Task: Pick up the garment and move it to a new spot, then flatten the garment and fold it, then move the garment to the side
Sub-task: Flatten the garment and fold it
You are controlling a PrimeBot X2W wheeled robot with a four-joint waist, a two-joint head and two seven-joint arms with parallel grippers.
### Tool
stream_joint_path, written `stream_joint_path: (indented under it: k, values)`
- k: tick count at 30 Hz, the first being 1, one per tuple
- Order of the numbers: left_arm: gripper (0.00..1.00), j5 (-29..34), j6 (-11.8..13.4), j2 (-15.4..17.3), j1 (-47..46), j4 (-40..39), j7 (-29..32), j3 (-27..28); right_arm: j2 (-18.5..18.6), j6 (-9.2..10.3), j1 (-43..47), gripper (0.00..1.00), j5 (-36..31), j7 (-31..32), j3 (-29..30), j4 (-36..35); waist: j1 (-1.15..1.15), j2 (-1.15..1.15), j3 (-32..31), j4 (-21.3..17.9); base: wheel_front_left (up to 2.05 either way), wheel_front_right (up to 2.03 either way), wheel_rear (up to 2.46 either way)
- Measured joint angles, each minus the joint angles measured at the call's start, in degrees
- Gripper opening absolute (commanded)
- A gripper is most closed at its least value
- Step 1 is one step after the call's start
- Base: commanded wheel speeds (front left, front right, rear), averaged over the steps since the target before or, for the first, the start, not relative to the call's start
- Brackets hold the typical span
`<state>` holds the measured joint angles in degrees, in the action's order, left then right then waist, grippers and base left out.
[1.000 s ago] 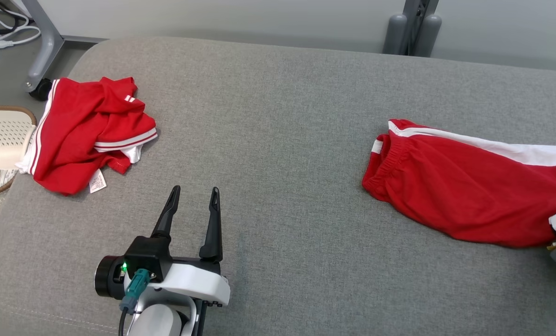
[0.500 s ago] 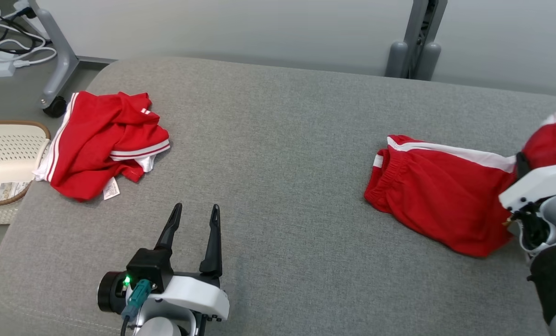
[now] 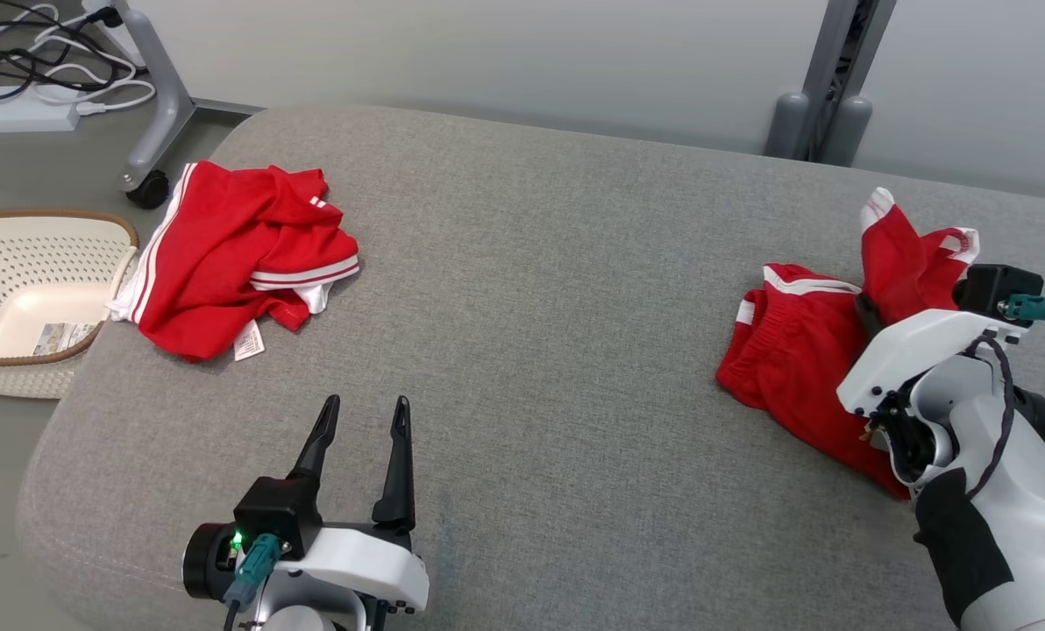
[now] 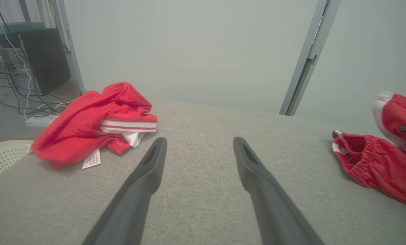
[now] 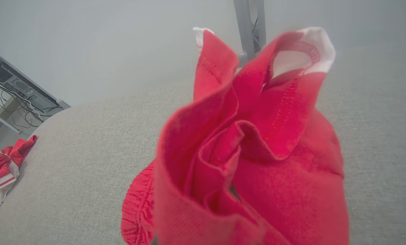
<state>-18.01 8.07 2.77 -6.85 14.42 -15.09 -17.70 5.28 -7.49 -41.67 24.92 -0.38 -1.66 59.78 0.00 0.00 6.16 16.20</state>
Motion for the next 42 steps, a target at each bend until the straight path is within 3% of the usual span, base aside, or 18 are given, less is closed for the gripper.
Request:
stream_joint_path:
  k: [19, 20, 21, 22, 33, 42]
  values:
    - [1.0, -1.38, 0.56, 0.01, -0.04, 0.11, 0.0, -1.22, -2.46, 0.0, 4.75, 0.0, -6.22, 6.92, 1.24, -3.99, 0.0, 0.0, 1.34, 4.12, 0.0, 0.0, 0.0]
    - [1.0, -1.38, 0.56, 0.0, -0.04, 0.11, 0.0, -1.24, -2.46, 0.0, 4.79, 0.25, -5.84, 6.92, 1.08, -4.27, 0.0, 0.0, 1.39, 4.28, 0.0, 0.0, 0.0]
    - [1.0, -1.4, 0.56, 0.0, -0.04, 0.12, 0.0, -1.26, -2.45, 0.0, 4.81, 0.74, -5.57, 6.92, 0.88, -4.63, 0.0, 0.0, 1.41, 4.4, 0.0, 0.0, 0.0]
    - [1.0, -1.4, 0.56, 0.01, -0.04, 0.12, 0.0, -1.23, -2.44, 0.01, 4.83, 1.0, -5.28, 6.92, 0.4, -5.08, 0.0, 0.0, 1.44, 4.47, 0.0, 0.0, 0.0]
    - [1.0, -1.57, 0.54, 0.0, -0.03, 1.05, 0.0, -1.49, -2.57, 0.0, 4.95, 1.0, -1.65, 7.43, -4.41, -11.7, 0.0, 0.0, 0.94, 4.36, 0.0, 0.0, 0.0]
    - [1.0, -1.05, 0.38, 0.0, 0.07, 1.32, 0.0, -0.31, -2.68, 0.0, 6.28, 1.0, 4.52, 9.54, -9.8, -21.63, 0.0, 0.0, -0.24, 2.84, 0.0, 0.0, 0.0]
